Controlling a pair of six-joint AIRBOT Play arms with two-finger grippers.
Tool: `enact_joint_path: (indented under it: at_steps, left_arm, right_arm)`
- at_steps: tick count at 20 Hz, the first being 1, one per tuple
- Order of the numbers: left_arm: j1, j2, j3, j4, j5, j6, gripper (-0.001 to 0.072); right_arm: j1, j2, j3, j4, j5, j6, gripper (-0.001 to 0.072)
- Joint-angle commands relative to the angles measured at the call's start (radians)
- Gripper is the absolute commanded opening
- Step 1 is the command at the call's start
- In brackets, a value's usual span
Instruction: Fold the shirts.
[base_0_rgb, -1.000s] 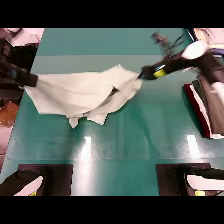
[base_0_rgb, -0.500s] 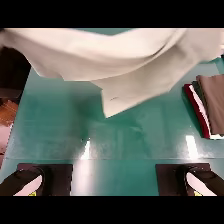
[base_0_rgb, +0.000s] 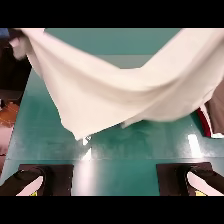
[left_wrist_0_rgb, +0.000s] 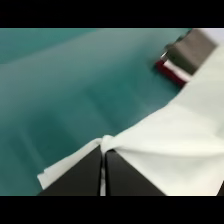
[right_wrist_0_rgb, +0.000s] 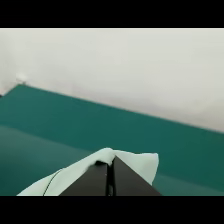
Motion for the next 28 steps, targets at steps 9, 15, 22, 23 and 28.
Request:
enact_joint_path:
  at_steps: [9, 15, 22, 23, 28]
  left_arm:
    - [-0.001, -0.357, -0.660, 0.162, 0.496, 0.043, 0.0020]
    - [0.039, -0.420, -0.598, 0.215, 0.568, 0.017, 0.0521]
    - [0.354, -0.420, -0.468, 0.130, 0.168, 0.147, 0.0442]
    - [0.389, -0.420, -0.509, 0.101, 0.145, 0.181, 0.0430]
    - [0.533, -0.439, -0.760, 0.012, 0.209, 0.282, 0.0430]
  right_arm:
    - [0.114, -0.535, -0.268, -0.069, -0.228, 0.068, 0.0016]
    - [0.099, -0.668, -0.049, -0.024, -0.206, 0.071, 0.0449]
    - [-0.019, -0.433, -0.336, 0.188, 0.120, -0.058, 0.0364]
    - [-0.025, -0.391, -0.415, 0.227, 0.148, -0.065, 0.0364]
    - [0.019, -0.196, -0.737, 0.272, 0.130, -0.072, 0.0364]
